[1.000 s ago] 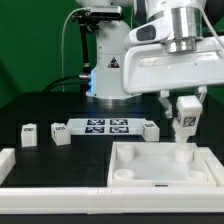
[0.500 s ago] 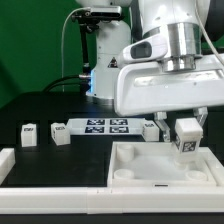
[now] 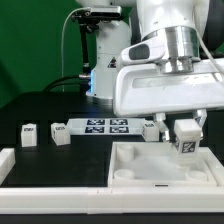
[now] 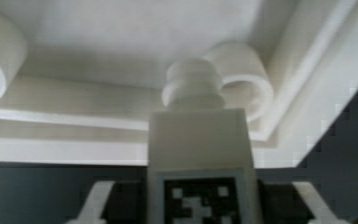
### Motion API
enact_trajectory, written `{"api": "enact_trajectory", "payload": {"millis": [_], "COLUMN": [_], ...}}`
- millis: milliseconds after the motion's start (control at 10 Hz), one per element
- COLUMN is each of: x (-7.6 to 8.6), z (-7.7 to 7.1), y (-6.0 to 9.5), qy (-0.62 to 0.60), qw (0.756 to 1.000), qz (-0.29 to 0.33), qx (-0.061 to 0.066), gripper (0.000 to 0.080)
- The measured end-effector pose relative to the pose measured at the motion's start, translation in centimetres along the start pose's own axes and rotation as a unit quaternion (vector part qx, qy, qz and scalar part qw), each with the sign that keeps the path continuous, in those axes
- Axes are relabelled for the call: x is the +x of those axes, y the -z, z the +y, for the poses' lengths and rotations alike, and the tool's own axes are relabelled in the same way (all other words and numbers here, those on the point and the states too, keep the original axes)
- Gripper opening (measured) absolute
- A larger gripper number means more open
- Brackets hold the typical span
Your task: Assemble one leg
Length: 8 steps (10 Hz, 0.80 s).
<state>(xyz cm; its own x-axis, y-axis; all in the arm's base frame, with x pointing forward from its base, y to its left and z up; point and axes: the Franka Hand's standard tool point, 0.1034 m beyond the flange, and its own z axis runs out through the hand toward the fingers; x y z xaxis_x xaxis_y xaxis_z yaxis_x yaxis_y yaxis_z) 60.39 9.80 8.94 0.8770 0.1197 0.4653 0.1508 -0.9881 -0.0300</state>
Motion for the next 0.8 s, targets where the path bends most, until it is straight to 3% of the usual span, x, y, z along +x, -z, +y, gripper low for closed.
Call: {"api": "enact_trajectory", "payload": {"millis": [400,500,600,800], "x": [1.1,0.6,-0.3,-0.3], "z": [-0.2,-0.3,-0.7,-0.8], "y": [1.2,0.7,-0.1,-0.9], "qy": [0.006,0.007,0.008,0.008], "qw": [0.998,0.997,0.999,0.998], "qz": [0.059,0.077,0.048,0.054], "qx": [-0.009,-0.012,-0.005,-0.006], "gripper": [0.0290,0.0290,0.0290,0.0290]}}
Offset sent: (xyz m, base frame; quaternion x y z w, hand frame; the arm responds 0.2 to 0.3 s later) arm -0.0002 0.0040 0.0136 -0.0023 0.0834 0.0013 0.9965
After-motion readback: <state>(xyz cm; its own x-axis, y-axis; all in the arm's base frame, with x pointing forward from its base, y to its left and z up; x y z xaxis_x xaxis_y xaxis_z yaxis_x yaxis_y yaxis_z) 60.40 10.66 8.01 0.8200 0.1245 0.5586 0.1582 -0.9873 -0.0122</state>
